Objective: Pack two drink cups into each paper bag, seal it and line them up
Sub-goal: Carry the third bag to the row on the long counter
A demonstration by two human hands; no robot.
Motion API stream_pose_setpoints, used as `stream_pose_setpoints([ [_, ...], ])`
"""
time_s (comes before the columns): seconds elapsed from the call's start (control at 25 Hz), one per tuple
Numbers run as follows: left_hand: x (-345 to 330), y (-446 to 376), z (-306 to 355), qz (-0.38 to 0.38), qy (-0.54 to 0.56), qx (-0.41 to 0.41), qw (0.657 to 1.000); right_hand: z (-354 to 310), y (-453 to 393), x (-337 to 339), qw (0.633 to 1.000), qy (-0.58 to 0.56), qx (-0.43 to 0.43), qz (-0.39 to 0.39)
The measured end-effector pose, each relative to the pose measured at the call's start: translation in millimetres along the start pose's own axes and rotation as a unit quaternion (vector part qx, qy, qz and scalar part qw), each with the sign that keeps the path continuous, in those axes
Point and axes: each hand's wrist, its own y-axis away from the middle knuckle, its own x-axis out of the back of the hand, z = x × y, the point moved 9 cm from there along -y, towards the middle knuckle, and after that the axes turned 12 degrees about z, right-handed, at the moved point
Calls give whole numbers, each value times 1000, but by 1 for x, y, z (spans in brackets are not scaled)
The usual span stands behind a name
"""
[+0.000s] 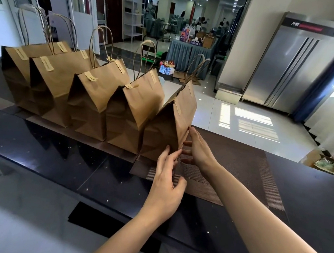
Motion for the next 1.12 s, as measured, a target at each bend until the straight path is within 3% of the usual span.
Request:
stream_pose_setpoints([
  [0.44,1,15,11,-4,-11,6,1000,3,15,29,1000,1,-3,16],
  [1.12,-65,123,86,-191,-24,-47,980,15,144,208,991,-19,4,131],
])
